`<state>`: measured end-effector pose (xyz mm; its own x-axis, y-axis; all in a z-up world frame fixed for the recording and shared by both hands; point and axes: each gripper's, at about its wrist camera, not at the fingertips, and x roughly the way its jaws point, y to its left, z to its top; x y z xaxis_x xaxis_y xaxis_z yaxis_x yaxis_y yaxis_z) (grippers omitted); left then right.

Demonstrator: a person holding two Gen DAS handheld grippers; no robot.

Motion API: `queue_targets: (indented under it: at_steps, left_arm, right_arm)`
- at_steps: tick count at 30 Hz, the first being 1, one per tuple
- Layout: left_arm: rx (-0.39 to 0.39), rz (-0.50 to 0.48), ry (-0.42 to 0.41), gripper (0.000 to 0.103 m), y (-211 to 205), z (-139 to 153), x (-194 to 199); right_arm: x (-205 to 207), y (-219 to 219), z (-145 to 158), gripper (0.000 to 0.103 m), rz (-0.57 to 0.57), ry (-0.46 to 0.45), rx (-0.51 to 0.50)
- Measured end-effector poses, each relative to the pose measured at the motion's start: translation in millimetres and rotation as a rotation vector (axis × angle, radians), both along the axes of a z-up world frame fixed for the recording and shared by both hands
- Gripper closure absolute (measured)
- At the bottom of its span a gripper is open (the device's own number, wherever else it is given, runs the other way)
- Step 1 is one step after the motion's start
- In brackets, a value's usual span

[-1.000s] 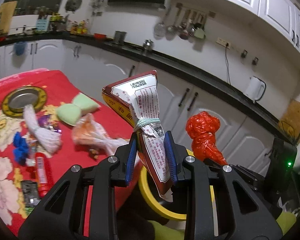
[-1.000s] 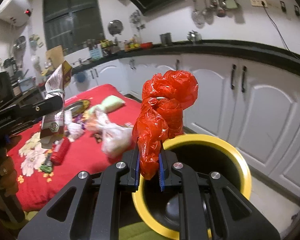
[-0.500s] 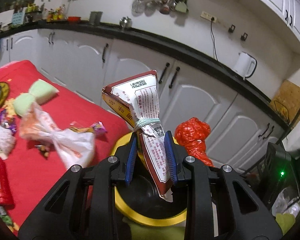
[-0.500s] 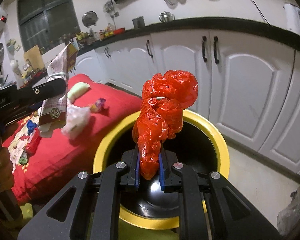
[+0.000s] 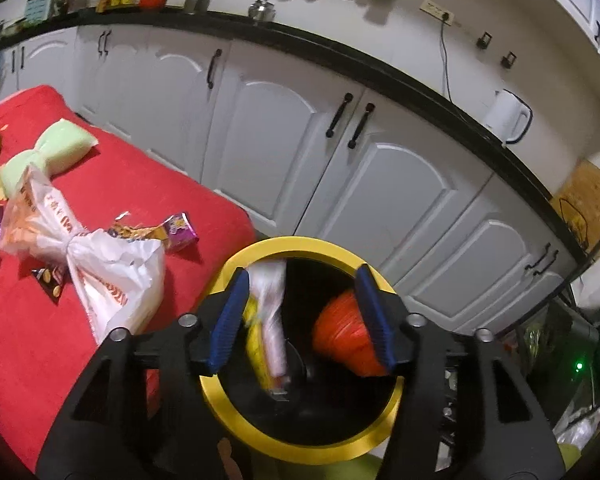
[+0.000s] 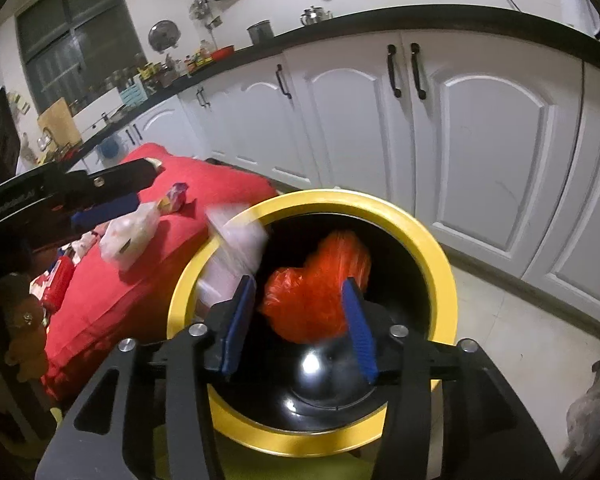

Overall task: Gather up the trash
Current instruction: 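Open both tools over the bin to drop the bags inside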

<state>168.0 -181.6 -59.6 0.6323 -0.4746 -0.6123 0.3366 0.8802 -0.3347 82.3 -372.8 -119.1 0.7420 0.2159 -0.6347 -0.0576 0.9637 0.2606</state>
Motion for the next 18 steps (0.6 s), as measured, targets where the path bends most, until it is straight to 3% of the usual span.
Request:
queue_targets:
  at_steps: [1,6,10,18]
  left_arm:
    - [0.004,0.01,-0.004,0.042,1.6,0.1,-0.7]
    - [-0.01,0.053,-0.01,0.019,13.7,2.4,-6.3]
    - [-0.031,0.086,-0.009,0.011,25.1,5.4,-10.5]
    - [-0.029,0.141,-0.065,0.011,46.1,22.2,-25.0]
  right_arm:
    - [-0.1,-2.2,-0.2,0.056,-0.009,-0.001,0.004]
    - [0.6,-8.2,-0.3,0.054,-0.033,-0.003,0.019]
    - [-0.9,-5.6,2.8,0.052,-0.027,-0.012,0.025]
    - [-6.5,8.2,16.5,0.047,0.01,-0.055,0.015]
